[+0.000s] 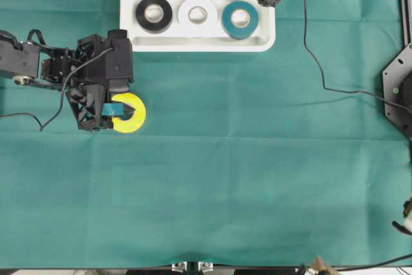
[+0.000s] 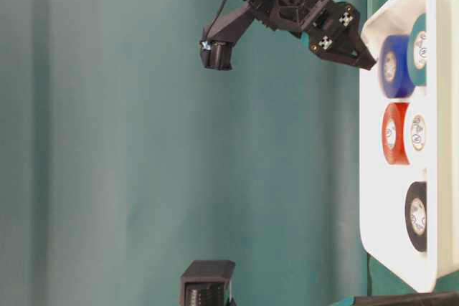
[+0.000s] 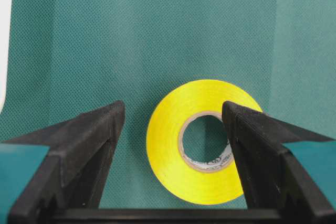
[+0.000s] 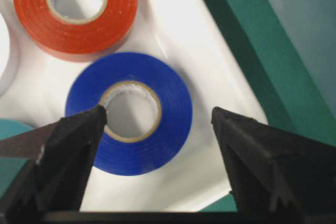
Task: Put the tape alternately from left to right into the white case.
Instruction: 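Withdraw the right gripper from the case to the right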
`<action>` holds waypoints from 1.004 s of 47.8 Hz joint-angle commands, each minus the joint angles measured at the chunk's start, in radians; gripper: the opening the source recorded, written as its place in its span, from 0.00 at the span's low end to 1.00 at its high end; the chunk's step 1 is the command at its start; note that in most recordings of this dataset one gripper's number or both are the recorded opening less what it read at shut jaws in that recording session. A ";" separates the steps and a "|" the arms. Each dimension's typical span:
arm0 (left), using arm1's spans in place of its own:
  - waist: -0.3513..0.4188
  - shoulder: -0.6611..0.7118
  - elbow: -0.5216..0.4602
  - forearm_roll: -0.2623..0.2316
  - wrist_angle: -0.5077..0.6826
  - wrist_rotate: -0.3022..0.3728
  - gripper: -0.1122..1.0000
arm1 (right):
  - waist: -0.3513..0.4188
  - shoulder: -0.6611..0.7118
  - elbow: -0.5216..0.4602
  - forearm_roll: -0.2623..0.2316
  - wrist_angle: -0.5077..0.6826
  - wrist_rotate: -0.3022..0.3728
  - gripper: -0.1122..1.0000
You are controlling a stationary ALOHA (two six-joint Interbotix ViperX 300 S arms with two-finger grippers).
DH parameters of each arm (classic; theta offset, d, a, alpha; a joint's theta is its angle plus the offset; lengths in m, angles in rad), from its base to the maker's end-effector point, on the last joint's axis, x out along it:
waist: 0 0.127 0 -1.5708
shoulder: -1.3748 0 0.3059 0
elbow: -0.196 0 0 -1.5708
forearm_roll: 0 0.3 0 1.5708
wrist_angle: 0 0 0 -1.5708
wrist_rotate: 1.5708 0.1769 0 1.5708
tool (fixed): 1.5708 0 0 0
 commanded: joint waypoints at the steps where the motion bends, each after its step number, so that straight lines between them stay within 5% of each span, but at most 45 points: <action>1: -0.003 -0.012 -0.009 -0.002 -0.009 0.000 0.94 | 0.028 -0.044 -0.005 -0.002 -0.009 0.000 0.89; 48: -0.003 -0.012 -0.011 -0.002 -0.008 0.000 0.94 | 0.485 -0.244 0.184 0.003 -0.051 0.017 0.88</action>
